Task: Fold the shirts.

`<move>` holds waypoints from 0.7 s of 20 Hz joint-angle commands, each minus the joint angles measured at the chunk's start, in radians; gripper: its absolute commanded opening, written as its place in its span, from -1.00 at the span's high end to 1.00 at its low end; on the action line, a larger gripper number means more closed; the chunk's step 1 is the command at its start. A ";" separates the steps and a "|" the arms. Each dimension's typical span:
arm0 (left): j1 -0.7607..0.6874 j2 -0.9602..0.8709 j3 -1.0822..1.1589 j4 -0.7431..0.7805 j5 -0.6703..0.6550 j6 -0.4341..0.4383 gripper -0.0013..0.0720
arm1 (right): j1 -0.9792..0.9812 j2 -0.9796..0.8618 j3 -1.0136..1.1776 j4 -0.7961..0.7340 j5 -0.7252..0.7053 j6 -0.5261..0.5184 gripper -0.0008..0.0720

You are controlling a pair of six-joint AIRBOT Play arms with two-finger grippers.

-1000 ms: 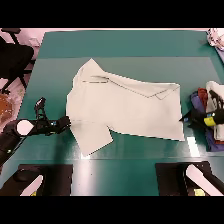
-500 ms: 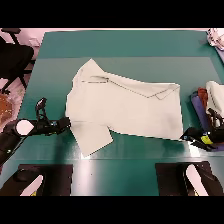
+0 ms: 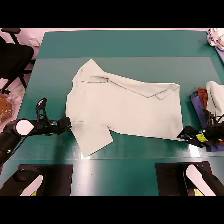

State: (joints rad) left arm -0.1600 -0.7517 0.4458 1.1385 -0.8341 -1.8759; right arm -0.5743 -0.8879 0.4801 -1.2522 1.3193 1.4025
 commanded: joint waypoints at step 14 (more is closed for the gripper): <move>0.001 0.001 0.001 -0.019 0.000 0.011 0.90 | 0.000 -0.014 -0.001 0.031 -0.053 -0.016 0.94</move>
State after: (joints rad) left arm -0.1600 -0.7513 0.4458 1.1252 -0.8349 -1.8736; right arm -0.5743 -0.9020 0.4801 -1.2221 1.2697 1.3861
